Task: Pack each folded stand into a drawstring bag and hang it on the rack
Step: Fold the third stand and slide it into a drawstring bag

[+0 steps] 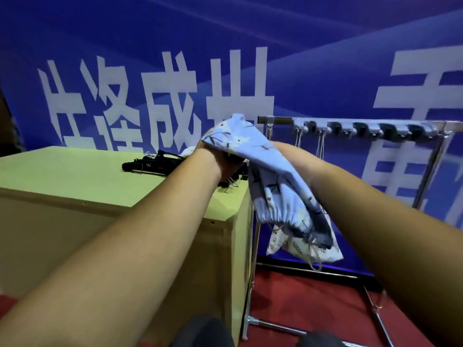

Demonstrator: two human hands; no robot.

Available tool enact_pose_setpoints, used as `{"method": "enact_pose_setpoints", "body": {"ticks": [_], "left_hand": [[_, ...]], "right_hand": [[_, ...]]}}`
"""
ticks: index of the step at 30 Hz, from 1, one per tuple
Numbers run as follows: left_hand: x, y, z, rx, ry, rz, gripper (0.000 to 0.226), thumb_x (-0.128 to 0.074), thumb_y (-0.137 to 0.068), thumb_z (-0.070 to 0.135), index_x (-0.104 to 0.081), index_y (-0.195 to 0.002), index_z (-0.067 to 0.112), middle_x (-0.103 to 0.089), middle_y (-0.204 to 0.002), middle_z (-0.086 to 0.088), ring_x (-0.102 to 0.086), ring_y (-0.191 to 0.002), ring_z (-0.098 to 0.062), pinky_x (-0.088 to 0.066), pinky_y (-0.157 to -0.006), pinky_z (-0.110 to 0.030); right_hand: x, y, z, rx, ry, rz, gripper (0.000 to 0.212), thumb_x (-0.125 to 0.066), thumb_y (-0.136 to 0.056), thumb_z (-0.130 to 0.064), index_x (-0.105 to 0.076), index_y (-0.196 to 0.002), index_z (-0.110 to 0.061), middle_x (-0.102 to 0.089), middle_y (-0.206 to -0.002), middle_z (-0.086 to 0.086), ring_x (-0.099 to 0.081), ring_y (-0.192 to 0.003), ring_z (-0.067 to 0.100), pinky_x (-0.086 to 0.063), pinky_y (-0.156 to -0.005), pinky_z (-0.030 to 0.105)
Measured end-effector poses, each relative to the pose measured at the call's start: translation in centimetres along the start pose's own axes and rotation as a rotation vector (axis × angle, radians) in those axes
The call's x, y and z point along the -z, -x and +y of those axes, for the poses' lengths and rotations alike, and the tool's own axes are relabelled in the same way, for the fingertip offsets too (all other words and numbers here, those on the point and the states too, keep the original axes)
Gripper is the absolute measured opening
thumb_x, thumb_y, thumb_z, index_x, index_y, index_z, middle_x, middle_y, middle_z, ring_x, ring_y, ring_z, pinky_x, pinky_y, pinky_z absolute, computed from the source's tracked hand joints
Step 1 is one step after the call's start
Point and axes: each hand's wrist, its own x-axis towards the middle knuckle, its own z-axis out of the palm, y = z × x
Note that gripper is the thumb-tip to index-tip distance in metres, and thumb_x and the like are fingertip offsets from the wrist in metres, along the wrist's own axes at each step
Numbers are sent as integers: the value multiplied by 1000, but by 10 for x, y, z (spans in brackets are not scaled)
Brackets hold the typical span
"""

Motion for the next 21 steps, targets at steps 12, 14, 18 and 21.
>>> {"method": "enact_pose_setpoints", "body": {"ticks": [12,14,18,21], "left_hand": [[24,45,-44,93,-586,-133,60,-60,-98,61,-65,-137,16,-78,-120,-12,-73,-105,-27,-53,-97,-45],[34,42,-49,98,-711,-131,75,-77,-89,52,-46,-154,28,-69,-134,-4,-70,-114,-25,-56,-97,-49],[46,51,-55,225,-828,-295,109,-92,-80,13,-27,-159,51,-70,-133,-6,-76,-109,-29,-64,-86,-49],[44,52,-64,125,-889,-209,85,-75,-87,-7,-43,-156,29,-73,-119,-17,-75,-88,-32,-65,-74,-46]], "right_hand": [[27,-75,30,-116,-1204,334,83,-44,-69,1,-55,-151,1,-74,-121,-1,-68,-116,15,-57,-89,38],[17,-47,22,-23,-1260,359,24,-38,-78,-1,-53,-93,-10,-46,-84,-5,-48,-51,6,-40,-71,22],[12,-40,30,27,-1129,397,30,-27,-87,3,-16,-81,-23,-12,-81,-1,-9,-62,17,-16,-66,26],[13,-52,37,9,-874,383,25,-32,-94,2,-29,-82,-20,-26,-77,4,-19,-55,19,-30,-48,26]]}}
